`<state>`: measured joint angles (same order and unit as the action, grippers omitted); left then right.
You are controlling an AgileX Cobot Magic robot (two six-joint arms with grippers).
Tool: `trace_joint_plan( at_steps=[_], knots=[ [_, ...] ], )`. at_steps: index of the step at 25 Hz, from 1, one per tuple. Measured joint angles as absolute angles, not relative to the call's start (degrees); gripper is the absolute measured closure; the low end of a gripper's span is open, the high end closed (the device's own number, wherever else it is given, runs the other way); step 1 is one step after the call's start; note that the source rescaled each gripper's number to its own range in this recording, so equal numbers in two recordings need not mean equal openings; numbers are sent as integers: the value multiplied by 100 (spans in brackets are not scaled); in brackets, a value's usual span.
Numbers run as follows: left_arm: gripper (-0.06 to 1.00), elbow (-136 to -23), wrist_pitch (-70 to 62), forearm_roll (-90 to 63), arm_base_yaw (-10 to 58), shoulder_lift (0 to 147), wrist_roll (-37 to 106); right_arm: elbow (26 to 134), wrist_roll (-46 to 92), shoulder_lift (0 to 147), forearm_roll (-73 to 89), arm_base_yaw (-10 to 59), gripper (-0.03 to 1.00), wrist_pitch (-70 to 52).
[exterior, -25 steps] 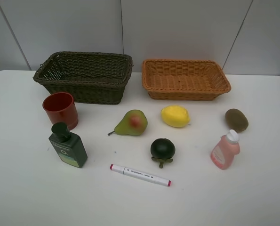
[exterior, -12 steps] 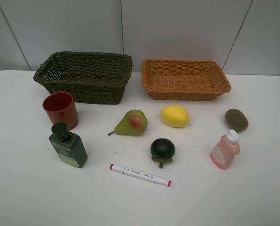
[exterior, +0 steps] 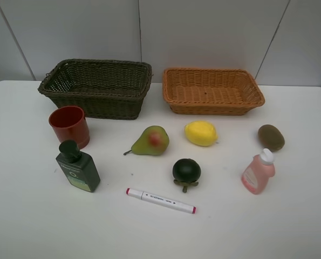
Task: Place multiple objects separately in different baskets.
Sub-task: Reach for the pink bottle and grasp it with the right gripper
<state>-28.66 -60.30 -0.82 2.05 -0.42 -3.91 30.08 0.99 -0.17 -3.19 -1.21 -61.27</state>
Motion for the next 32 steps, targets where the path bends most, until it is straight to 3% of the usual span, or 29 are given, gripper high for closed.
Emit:
trace_joint_plan(
  at_steps=[26,32],
  knots=[
    [-6,-2866,-6030,-82,205,-42,-391,3008,99,-9,-319,-121,-2,-6127],
    [-6,-2866,-6030,-82,205,-42,-391,3052,99,684,-319,-121,-2,-5986]
  ],
)
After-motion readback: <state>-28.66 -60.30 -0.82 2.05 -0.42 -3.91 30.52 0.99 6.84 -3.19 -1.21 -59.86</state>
